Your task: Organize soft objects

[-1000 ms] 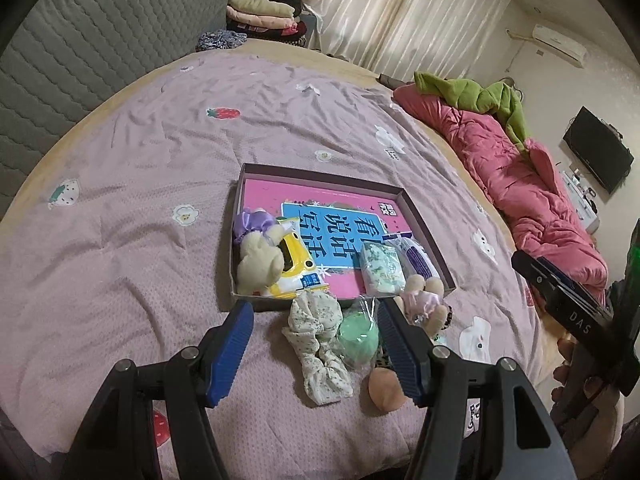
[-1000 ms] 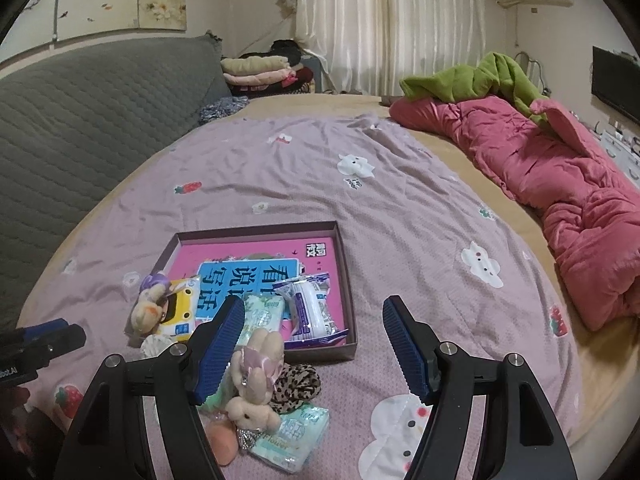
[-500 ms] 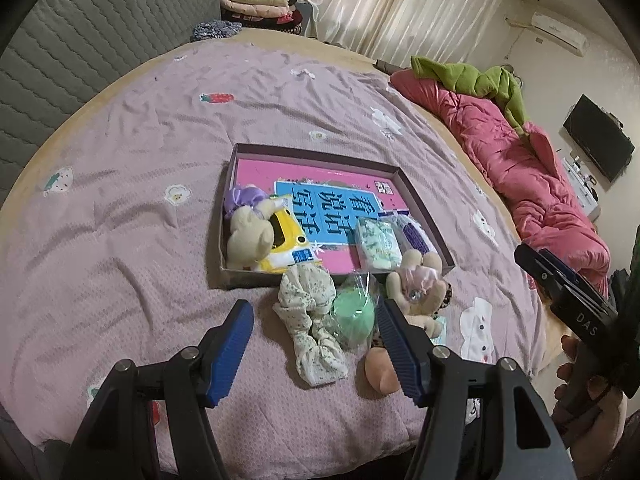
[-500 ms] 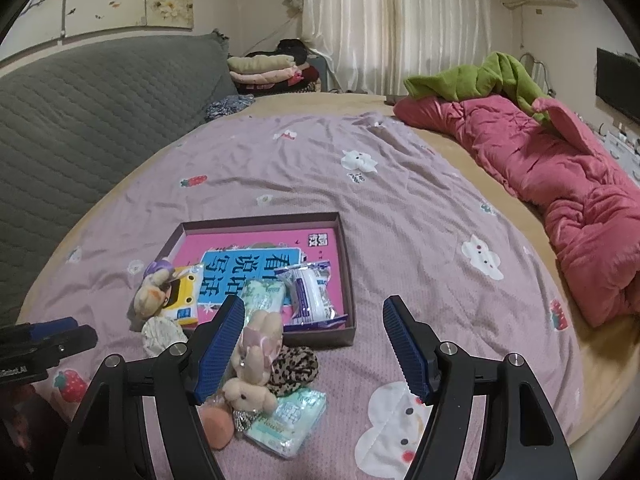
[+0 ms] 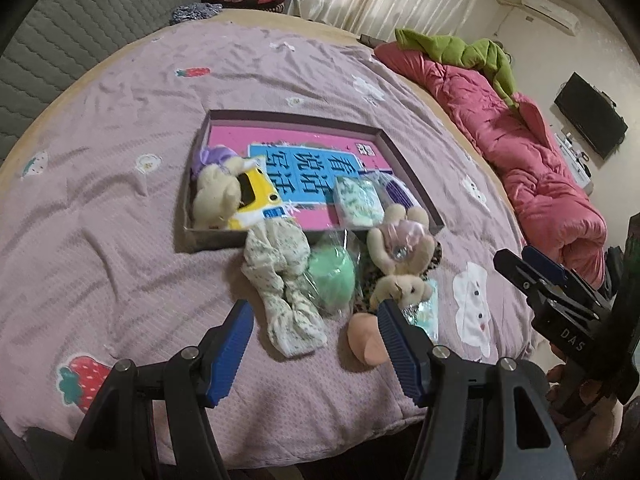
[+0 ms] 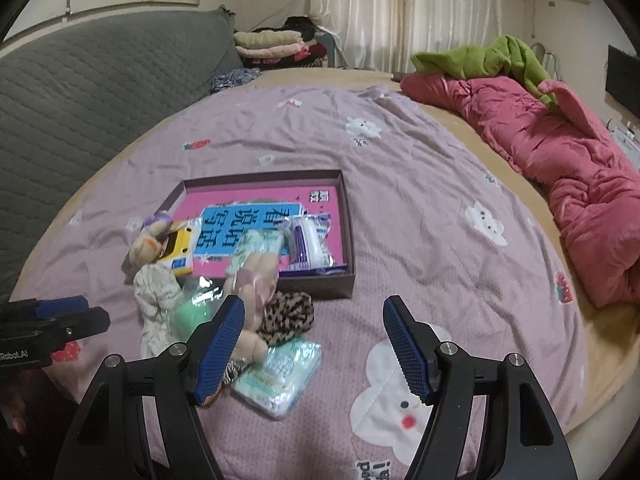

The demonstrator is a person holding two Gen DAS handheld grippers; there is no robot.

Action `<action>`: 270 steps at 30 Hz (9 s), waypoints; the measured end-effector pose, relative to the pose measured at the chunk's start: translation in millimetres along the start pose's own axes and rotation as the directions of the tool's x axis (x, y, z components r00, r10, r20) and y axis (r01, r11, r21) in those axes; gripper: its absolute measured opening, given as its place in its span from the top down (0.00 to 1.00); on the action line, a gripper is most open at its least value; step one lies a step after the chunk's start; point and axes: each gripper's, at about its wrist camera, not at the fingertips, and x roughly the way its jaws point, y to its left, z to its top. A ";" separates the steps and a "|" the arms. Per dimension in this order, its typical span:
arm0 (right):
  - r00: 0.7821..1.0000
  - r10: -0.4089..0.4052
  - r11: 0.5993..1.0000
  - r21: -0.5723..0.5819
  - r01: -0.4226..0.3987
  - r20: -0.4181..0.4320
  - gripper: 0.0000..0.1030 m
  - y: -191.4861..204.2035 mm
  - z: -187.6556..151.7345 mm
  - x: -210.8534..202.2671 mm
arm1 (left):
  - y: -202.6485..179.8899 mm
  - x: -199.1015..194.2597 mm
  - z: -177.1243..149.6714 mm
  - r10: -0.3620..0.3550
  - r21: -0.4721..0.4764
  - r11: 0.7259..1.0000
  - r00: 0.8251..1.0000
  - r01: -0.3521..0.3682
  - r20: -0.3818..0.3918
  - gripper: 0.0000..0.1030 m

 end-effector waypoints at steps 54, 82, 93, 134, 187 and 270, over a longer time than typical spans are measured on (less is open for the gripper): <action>0.970 0.054 0.991 -0.109 -0.081 -0.238 0.28 7.7 -65.6 58.9 | -49.8 106.7 -27.1 0.039 0.127 0.992 0.973 -0.010 -0.226 0.40; 0.969 0.044 0.999 0.001 -0.046 -0.244 0.24 43.6 -62.6 97.6 | -10.0 93.2 -17.9 -0.088 0.012 0.996 0.973 0.093 -0.211 0.52; 0.969 -0.017 0.991 0.128 0.050 -0.246 0.23 -7.1 -67.6 96.0 | -20.2 101.0 -19.7 -0.088 0.021 0.995 0.971 0.095 -0.223 0.51; 0.998 -0.020 0.997 0.070 0.024 -0.056 0.51 -12.5 -48.0 45.6 | -38.6 59.3 -13.9 -0.047 0.071 0.996 0.994 0.055 -0.100 0.63; 0.991 0.057 0.998 -0.037 -0.052 0.124 0.51 31.3 38.6 0.5 | 4.8 6.9 42.1 -0.005 -0.027 1.000 0.993 0.008 0.116 0.63; 0.994 -0.038 0.996 -0.079 0.031 -0.100 0.51 35.5 85.9 151.2 | 11.8 130.0 96.8 -0.115 0.082 0.990 0.993 0.114 -0.003 0.63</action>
